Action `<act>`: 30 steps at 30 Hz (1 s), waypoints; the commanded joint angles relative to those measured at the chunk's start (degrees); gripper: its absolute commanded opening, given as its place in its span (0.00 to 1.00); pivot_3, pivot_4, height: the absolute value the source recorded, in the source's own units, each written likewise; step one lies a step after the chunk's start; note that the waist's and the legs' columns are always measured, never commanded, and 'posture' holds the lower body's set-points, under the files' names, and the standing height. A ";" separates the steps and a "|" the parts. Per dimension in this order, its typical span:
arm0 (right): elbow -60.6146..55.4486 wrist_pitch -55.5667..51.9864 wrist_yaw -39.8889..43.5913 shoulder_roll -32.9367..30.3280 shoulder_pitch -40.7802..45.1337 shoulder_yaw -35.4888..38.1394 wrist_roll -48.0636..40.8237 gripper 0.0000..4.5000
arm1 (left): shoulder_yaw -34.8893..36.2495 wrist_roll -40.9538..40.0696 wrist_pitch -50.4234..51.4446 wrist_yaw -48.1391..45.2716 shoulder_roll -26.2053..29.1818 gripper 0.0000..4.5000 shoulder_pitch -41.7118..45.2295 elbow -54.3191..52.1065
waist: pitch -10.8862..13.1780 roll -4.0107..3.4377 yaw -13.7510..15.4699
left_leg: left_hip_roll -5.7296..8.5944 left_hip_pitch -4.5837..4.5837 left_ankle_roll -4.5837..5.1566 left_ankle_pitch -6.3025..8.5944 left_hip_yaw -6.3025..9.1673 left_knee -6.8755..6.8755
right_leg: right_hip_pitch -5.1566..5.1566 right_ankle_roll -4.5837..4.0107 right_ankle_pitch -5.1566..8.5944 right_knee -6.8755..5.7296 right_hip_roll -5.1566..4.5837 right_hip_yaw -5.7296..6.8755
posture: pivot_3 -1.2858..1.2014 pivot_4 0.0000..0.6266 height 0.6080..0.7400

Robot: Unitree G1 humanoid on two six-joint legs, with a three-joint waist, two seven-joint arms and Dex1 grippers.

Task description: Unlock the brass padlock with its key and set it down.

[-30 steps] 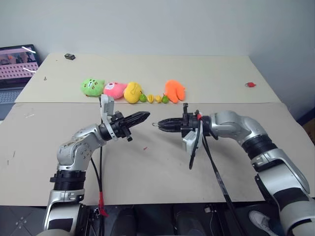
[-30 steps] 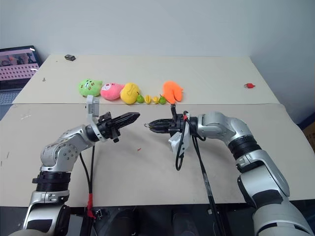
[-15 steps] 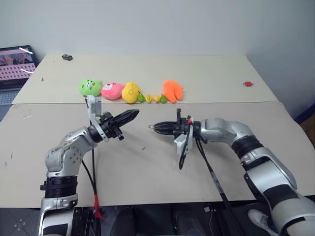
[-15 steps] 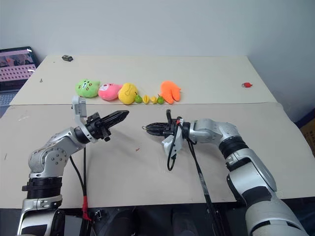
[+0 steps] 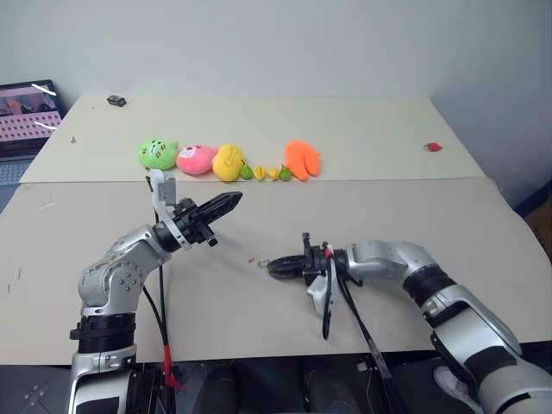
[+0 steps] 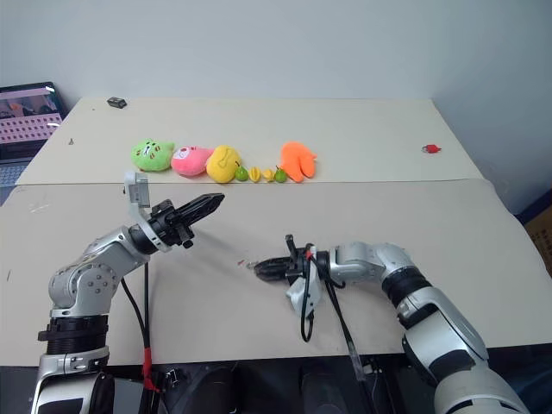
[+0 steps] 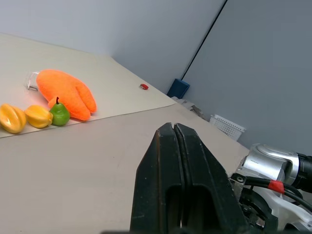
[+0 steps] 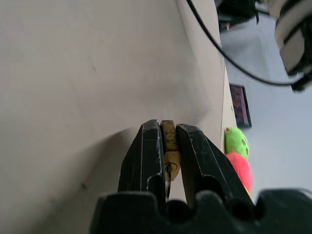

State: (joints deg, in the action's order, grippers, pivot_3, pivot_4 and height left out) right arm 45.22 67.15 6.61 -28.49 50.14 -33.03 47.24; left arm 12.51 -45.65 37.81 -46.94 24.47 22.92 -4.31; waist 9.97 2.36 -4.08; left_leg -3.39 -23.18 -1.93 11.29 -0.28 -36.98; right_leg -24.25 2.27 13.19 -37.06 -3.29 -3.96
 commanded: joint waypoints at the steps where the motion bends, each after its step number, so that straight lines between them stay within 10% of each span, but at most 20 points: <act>1: 1.73 -0.78 -3.58 0.15 4.54 1.68 0.28 0.04 | 0.05 -1.45 0.34 -0.14 0.07 0.01 0.13 -2.66 | 0.00 0.01 0.07 | 0.00 -0.02 0.00 0.00 0.00 0.01 | -0.01 0.00 0.00 0.00 0.00 0.00 | 0.52 0.24 0.86; 14: 6.05 -0.91 -5.84 3.56 3.56 -1.69 1.06 0.04 | 0.42 -2.08 -0.45 1.72 -0.35 0.01 0.45 -2.88 | 0.02 0.05 0.10 | 0.03 -0.04 0.00 0.00 0.03 0.01 | 0.01 0.01 0.01 0.02 -0.03 0.02 | 0.52 0.24 0.86; 22: 10.93 -2.92 0.44 4.54 2.75 -2.07 -2.32 0.67 | -0.36 -2.27 0.98 -0.86 2.97 0.00 -1.77 -4.54 | 0.03 0.05 0.12 | 0.03 -0.05 0.00 0.00 0.04 0.01 | 0.02 0.01 0.01 0.02 -0.03 0.02 | 0.52 0.24 0.86; 30: 2.51 -0.50 29.25 -6.22 -4.80 -4.09 -26.83 0.67 | -1.28 9.53 -11.52 -12.92 13.95 0.00 -13.47 -0.21 | 0.03 0.05 0.82 | 0.03 0.05 0.00 0.00 0.05 0.02 | 0.18 0.00 0.04 0.06 -0.04 0.05 | 0.52 0.24 0.86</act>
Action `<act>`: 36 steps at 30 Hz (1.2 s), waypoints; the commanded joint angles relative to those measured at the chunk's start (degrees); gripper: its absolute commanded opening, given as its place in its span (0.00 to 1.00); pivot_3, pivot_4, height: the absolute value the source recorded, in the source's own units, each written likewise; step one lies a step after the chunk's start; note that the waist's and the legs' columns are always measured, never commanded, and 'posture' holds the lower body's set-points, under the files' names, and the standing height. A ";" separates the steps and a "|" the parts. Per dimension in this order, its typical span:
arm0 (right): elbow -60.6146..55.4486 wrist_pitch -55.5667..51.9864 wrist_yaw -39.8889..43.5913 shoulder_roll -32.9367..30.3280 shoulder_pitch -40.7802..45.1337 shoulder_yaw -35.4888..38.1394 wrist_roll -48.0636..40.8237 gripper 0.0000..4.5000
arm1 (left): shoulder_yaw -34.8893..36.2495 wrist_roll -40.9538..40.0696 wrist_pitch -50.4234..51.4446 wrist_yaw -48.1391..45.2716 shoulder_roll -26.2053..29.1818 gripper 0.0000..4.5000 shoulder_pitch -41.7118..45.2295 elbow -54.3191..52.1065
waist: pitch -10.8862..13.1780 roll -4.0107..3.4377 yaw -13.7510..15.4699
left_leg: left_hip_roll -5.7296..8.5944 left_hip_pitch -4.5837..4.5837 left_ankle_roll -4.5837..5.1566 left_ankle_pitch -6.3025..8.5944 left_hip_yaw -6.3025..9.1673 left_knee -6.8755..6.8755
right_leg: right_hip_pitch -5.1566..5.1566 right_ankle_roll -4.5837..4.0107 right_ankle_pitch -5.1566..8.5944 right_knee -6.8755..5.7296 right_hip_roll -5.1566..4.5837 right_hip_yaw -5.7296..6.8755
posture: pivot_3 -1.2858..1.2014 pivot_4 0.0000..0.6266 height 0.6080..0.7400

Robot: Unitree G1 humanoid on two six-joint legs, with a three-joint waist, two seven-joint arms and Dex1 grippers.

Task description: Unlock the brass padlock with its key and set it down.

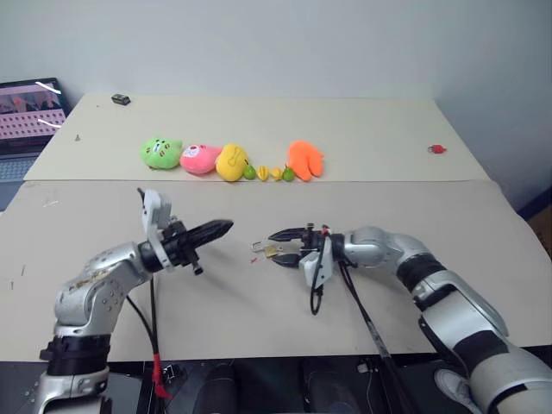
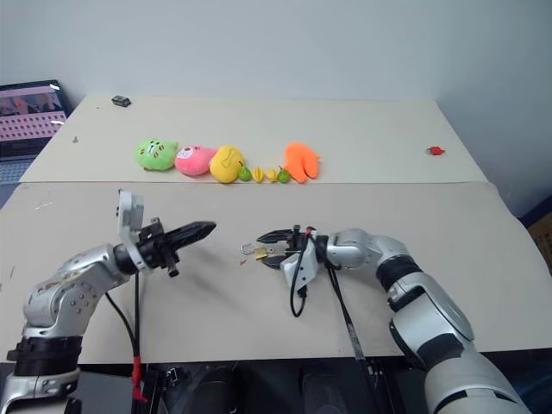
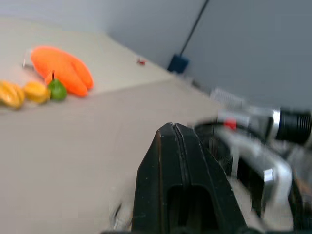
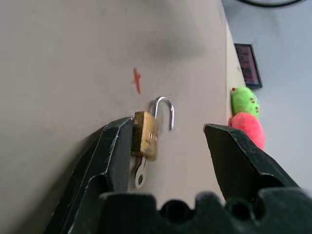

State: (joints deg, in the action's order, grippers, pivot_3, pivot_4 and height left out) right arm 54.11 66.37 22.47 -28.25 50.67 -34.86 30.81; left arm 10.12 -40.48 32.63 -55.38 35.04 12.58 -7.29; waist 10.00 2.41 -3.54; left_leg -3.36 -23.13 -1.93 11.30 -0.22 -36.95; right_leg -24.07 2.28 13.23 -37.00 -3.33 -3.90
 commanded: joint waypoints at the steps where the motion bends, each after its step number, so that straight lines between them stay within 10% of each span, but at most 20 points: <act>1: -9.11 -0.40 16.07 -8.15 -6.71 -2.64 -12.76 0.67 | 1.15 5.25 -7.73 -5.24 3.96 0.00 -4.02 3.38 | 0.00 -0.01 0.74 | 0.00 0.01 0.00 0.00 -0.01 0.00 | 0.01 0.00 0.02 0.02 -0.01 -0.01 | 0.52 0.24 0.86; 19: -19.20 -40.70 15.92 -8.84 -14.72 27.85 -37.74 0.67 | 10.66 2.75 -5.73 11.03 -0.50 0.00 -12.45 -8.69 | 0.02 0.04 1.02 | -0.07 -0.08 0.02 0.01 -0.06 0.00 | -0.12 -0.05 0.05 0.00 0.03 -0.03 | 0.52 0.24 0.86; 36: -35.58 -56.28 10.91 -1.79 -26.12 32.82 -37.37 0.67 | 8.08 4.82 -5.52 25.05 -11.26 0.00 -17.39 -14.30 | 0.01 0.03 1.05 | -0.04 -0.08 0.02 0.01 -0.08 -0.02 | -0.13 -0.02 0.04 -0.01 0.04 -0.05 | 0.52 0.24 0.86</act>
State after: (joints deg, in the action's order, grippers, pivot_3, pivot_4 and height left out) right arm 21.39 10.25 34.19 -29.95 24.24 -3.47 -6.75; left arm 18.59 -36.03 27.88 -31.27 24.04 -4.58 -19.58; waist 10.01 2.44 -2.49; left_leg -3.40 -23.23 -1.91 11.31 -0.31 -36.98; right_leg -24.21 2.26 13.28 -37.01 -3.29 -3.96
